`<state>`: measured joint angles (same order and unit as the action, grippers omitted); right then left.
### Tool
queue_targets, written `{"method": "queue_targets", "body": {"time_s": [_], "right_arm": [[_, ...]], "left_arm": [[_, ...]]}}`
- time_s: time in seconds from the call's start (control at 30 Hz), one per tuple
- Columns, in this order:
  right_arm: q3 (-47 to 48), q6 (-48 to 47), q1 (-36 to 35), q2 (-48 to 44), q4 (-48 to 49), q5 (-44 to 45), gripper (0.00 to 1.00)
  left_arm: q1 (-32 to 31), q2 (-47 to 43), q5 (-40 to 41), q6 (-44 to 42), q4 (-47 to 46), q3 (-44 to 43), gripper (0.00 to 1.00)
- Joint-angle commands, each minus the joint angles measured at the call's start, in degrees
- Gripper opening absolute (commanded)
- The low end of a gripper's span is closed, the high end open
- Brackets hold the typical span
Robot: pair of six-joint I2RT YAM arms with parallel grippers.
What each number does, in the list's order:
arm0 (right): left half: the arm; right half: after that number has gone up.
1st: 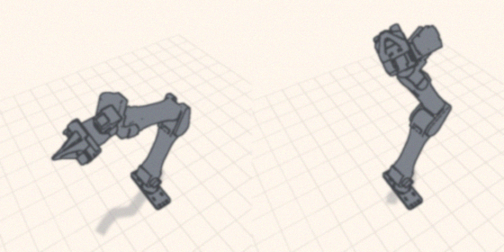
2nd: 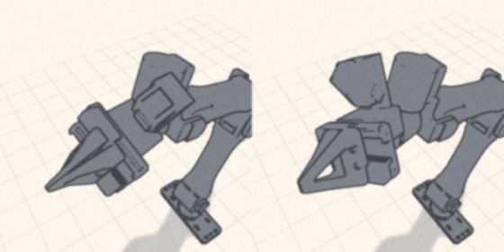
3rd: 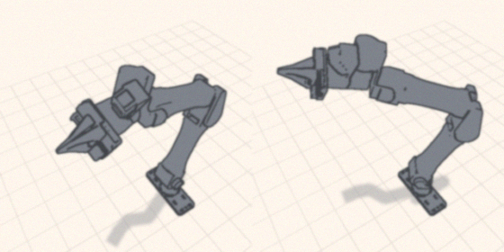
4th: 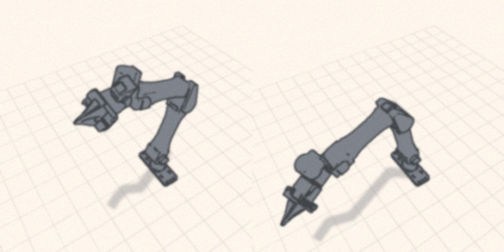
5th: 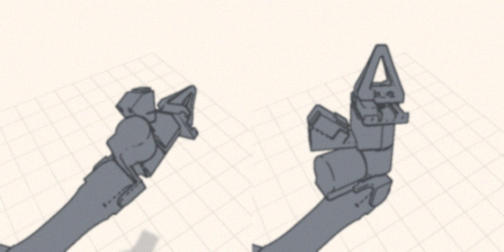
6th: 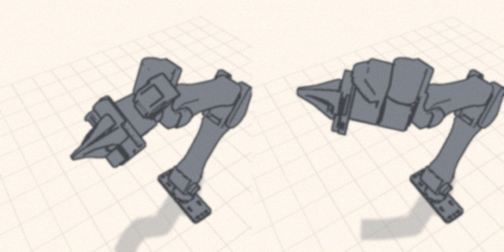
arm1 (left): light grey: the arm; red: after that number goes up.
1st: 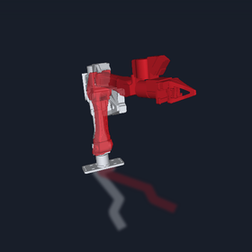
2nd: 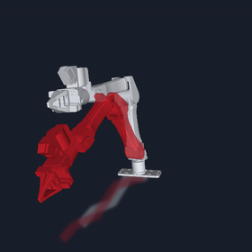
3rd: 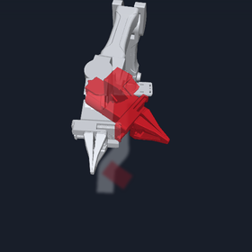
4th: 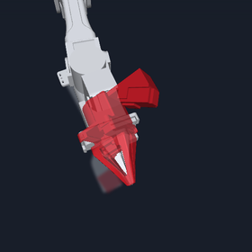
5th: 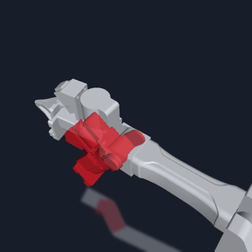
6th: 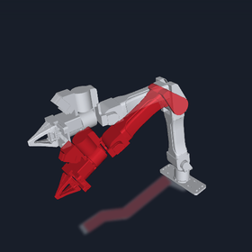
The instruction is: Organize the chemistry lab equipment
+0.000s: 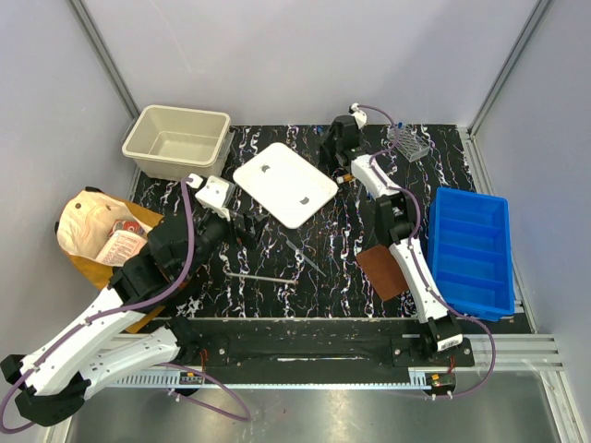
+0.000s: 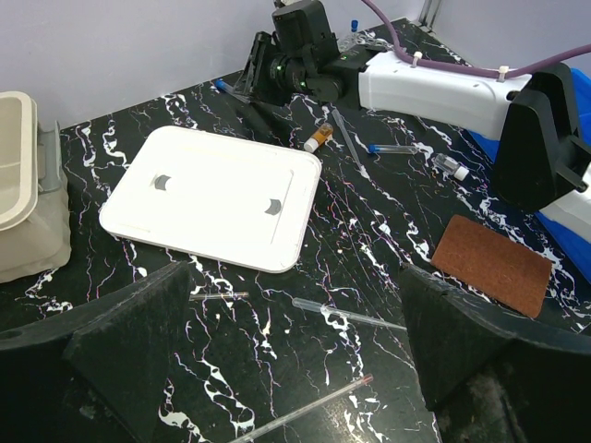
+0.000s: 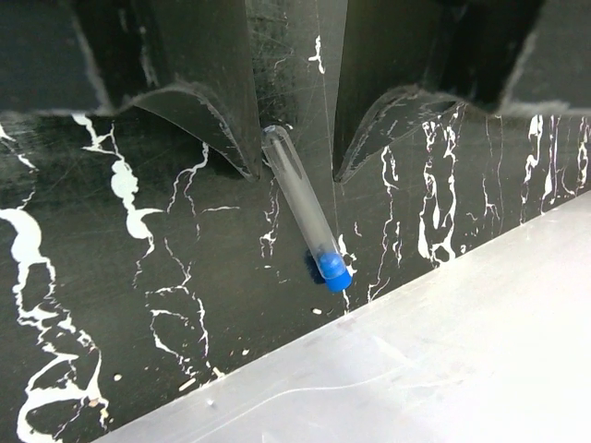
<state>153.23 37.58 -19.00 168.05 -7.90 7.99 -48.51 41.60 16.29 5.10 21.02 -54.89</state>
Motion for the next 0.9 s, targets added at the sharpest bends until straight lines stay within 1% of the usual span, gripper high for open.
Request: {"method": "queue_targets", "body": {"time_s": [0.0,0.37,0.57,0.67,0.87], "right_arm": [[1.8,2.0,-1.6,-1.9,-3.4,0.6,0.42],[2.4,3.1,-3.0,-2.2,-7.2,4.4,0.41],[3.0,4.5,-3.2,-2.1,-9.6,6.7,0.37],[3.6,4.9,-3.2,-1.9,-10.4,7.0,0.32],[4.3,5.1,-3.2,-1.5,-10.8,6.7,0.31]], "left_arm": [[0.2,-0.8,0.1,0.6,-3.0,-0.1,0.99],[0.2,-1.3,0.1,0.7,-3.1,-0.1,0.99],[0.2,-2.1,0.4,0.6,-3.3,0.1,0.99],[0.2,-2.4,0.3,0.6,-3.3,0.2,0.99],[0.2,-3.0,0.3,0.5,-3.4,0.2,0.99]]}}
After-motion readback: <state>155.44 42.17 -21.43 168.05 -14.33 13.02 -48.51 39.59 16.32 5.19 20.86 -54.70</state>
